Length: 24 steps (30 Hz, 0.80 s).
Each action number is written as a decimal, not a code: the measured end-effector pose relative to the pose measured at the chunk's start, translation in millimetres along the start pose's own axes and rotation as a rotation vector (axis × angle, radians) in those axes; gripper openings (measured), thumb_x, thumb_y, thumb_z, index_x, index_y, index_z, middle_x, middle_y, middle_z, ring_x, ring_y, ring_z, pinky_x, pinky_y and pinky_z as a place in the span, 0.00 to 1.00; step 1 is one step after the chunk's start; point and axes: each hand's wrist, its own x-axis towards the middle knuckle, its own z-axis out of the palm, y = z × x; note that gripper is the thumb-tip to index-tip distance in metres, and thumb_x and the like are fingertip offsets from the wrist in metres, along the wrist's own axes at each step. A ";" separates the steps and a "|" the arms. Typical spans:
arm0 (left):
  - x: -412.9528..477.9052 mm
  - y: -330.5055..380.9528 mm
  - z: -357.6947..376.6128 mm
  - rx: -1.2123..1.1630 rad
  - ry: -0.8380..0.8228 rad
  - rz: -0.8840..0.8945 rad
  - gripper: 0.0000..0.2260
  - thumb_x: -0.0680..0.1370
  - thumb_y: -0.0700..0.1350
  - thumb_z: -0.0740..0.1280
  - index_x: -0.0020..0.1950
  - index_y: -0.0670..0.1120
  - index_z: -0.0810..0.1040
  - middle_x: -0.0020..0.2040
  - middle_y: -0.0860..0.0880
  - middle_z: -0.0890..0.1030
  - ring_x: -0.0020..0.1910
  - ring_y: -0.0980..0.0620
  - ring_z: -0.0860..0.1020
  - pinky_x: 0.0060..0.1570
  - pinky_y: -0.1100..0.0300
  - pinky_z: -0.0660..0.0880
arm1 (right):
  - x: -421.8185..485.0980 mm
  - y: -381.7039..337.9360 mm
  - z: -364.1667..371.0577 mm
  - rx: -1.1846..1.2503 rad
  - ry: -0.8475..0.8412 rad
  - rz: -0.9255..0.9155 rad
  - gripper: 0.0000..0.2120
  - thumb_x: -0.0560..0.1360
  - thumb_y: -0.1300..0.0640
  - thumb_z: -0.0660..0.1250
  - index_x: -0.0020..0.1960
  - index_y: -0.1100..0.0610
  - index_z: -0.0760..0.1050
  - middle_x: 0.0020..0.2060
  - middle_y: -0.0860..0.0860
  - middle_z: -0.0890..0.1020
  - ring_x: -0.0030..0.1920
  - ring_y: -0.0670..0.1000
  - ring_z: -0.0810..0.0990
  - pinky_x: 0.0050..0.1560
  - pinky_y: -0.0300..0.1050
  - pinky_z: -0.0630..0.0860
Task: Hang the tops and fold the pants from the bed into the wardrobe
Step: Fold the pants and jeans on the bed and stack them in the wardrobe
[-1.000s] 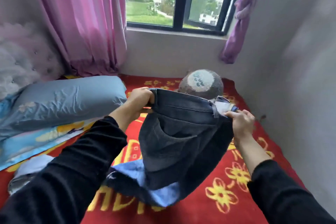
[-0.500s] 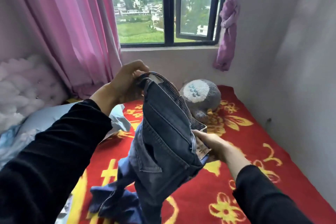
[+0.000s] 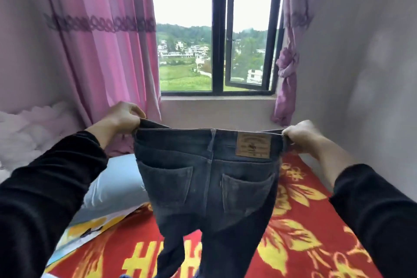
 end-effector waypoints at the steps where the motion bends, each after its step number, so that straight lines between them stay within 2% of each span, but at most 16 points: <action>1: 6.6 2.0 -4.2 0.071 0.050 -0.014 0.08 0.73 0.36 0.63 0.47 0.44 0.81 0.42 0.43 0.81 0.41 0.43 0.80 0.42 0.55 0.79 | 1.2 -11.9 -7.0 -0.031 0.030 -0.043 0.07 0.72 0.63 0.64 0.39 0.65 0.78 0.31 0.59 0.81 0.28 0.57 0.80 0.27 0.44 0.77; 2: 13.8 4.4 -7.3 0.097 0.068 -0.051 0.08 0.73 0.37 0.62 0.46 0.43 0.80 0.41 0.43 0.82 0.40 0.43 0.81 0.42 0.53 0.80 | 2.6 -23.4 -12.9 -0.068 0.071 -0.080 0.09 0.73 0.61 0.63 0.39 0.65 0.79 0.31 0.59 0.83 0.26 0.57 0.80 0.26 0.42 0.76; 3: 17.4 9.2 -10.1 0.023 0.033 -0.105 0.09 0.73 0.38 0.60 0.46 0.41 0.79 0.37 0.42 0.82 0.35 0.43 0.81 0.37 0.53 0.81 | 5.6 -34.1 -17.6 -0.081 0.104 -0.101 0.11 0.73 0.60 0.62 0.39 0.65 0.79 0.30 0.59 0.83 0.26 0.57 0.80 0.26 0.43 0.76; 5: 21.3 23.5 -18.0 -0.319 -0.084 -0.200 0.11 0.77 0.37 0.56 0.46 0.39 0.78 0.29 0.42 0.81 0.25 0.48 0.80 0.24 0.59 0.78 | 12.4 -53.5 -26.4 0.017 0.144 -0.086 0.11 0.72 0.61 0.61 0.44 0.66 0.79 0.31 0.61 0.83 0.28 0.58 0.82 0.31 0.49 0.81; 6: 23.1 32.3 -24.2 -0.473 -0.132 -0.196 0.13 0.79 0.36 0.54 0.47 0.39 0.78 0.30 0.41 0.82 0.24 0.49 0.80 0.23 0.61 0.77 | 15.3 -63.0 -30.3 0.120 0.165 -0.069 0.12 0.71 0.62 0.60 0.47 0.66 0.79 0.32 0.62 0.83 0.29 0.59 0.83 0.34 0.55 0.82; 7: 24.3 41.0 -32.2 -0.606 -0.167 -0.172 0.13 0.80 0.35 0.54 0.48 0.39 0.78 0.34 0.41 0.83 0.27 0.49 0.82 0.25 0.62 0.79 | 15.3 -72.3 -34.1 0.247 0.183 -0.061 0.11 0.72 0.63 0.60 0.49 0.65 0.79 0.34 0.62 0.83 0.28 0.59 0.83 0.35 0.56 0.83; 9: 29.3 54.2 -48.9 -0.824 -0.163 -0.139 0.07 0.79 0.34 0.59 0.47 0.39 0.77 0.42 0.40 0.81 0.34 0.48 0.83 0.30 0.61 0.81 | 12.0 -88.8 -39.3 0.553 0.225 -0.120 0.12 0.75 0.68 0.59 0.51 0.64 0.80 0.39 0.61 0.84 0.26 0.55 0.83 0.29 0.46 0.81; 11: 30.7 63.4 -61.1 -0.956 -0.126 -0.080 0.01 0.76 0.37 0.66 0.45 0.41 0.75 0.45 0.41 0.81 0.38 0.48 0.84 0.34 0.58 0.82 | 4.9 -102.7 -40.0 0.786 0.283 -0.263 0.15 0.75 0.70 0.57 0.49 0.62 0.81 0.46 0.61 0.83 0.33 0.55 0.85 0.30 0.42 0.81; 13: 31.7 67.4 -63.9 -0.952 -0.125 0.003 0.02 0.75 0.42 0.67 0.45 0.45 0.75 0.47 0.45 0.80 0.46 0.48 0.83 0.45 0.51 0.81 | -5.0 -112.0 -35.7 0.903 0.335 -0.361 0.16 0.73 0.69 0.54 0.43 0.57 0.80 0.52 0.60 0.83 0.42 0.57 0.85 0.35 0.45 0.82; 15: 31.9 69.3 -63.1 -0.972 -0.107 0.053 0.06 0.74 0.48 0.66 0.48 0.48 0.75 0.47 0.46 0.80 0.51 0.48 0.81 0.52 0.46 0.77 | -12.6 -121.0 -31.1 0.879 0.415 -0.425 0.14 0.73 0.66 0.55 0.41 0.54 0.78 0.50 0.58 0.84 0.40 0.56 0.85 0.36 0.46 0.82; 17: 36.9 70.3 -64.8 -1.056 -0.054 0.068 0.12 0.74 0.53 0.64 0.51 0.47 0.75 0.48 0.45 0.81 0.53 0.47 0.81 0.54 0.46 0.76 | -16.2 -129.6 -28.7 0.798 0.512 -0.503 0.10 0.74 0.61 0.58 0.40 0.54 0.77 0.44 0.56 0.84 0.38 0.55 0.84 0.41 0.50 0.83; 19: 44.4 71.1 -70.4 -1.132 0.018 0.096 0.15 0.74 0.55 0.63 0.53 0.47 0.76 0.47 0.45 0.81 0.52 0.47 0.82 0.53 0.47 0.76 | -17.9 -138.8 -28.5 0.749 0.579 -0.605 0.06 0.73 0.58 0.60 0.40 0.52 0.75 0.39 0.52 0.82 0.40 0.56 0.83 0.45 0.53 0.82; 22: 59.7 70.2 -76.1 -1.103 0.076 0.110 0.12 0.73 0.53 0.62 0.51 0.48 0.76 0.51 0.45 0.82 0.50 0.46 0.83 0.52 0.48 0.77 | -9.3 -148.4 -24.4 0.622 0.571 -0.697 0.03 0.73 0.58 0.61 0.45 0.54 0.73 0.38 0.48 0.77 0.42 0.54 0.79 0.43 0.46 0.77; 24: 72.0 66.3 -71.2 -0.950 0.049 0.040 0.12 0.74 0.53 0.62 0.52 0.48 0.76 0.51 0.44 0.83 0.48 0.42 0.82 0.49 0.50 0.77 | 6.3 -149.0 -15.4 0.445 0.502 -0.636 0.08 0.73 0.56 0.62 0.52 0.54 0.72 0.46 0.50 0.77 0.44 0.50 0.75 0.41 0.41 0.70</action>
